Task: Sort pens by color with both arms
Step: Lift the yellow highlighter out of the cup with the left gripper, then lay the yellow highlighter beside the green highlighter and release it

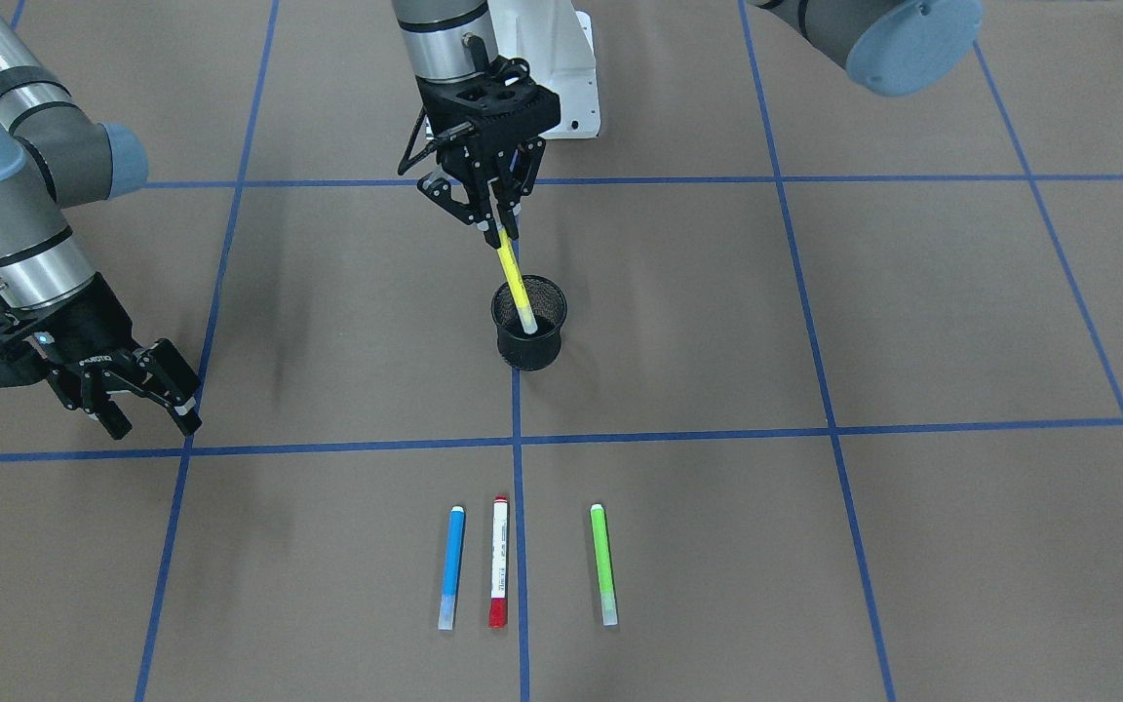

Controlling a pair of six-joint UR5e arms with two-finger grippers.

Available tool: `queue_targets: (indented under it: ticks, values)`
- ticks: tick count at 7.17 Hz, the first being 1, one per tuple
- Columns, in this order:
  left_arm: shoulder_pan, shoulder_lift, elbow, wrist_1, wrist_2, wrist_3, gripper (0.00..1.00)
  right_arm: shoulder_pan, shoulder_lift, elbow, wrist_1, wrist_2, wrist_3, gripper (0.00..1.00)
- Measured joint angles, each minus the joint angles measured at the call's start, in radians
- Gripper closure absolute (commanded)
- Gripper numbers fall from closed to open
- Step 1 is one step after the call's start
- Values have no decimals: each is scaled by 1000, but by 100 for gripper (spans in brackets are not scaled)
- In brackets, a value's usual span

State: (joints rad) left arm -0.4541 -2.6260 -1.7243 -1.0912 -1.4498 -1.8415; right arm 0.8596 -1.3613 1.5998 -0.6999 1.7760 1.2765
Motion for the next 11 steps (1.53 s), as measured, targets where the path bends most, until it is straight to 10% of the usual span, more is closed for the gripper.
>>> queue_targets:
  ticks: [3, 7, 11]
  values:
    - [-155, 188, 5, -346, 39, 85, 100, 3, -11, 40, -2, 15, 21, 1]
    - [-285, 288, 523, -1243, 105, 161, 100, 5, -52, 115, -1, 93, 82, 1]
    - [-260, 281, 657, -1392, 171, 166, 100, 3, -61, 117, -1, 92, 91, 1]
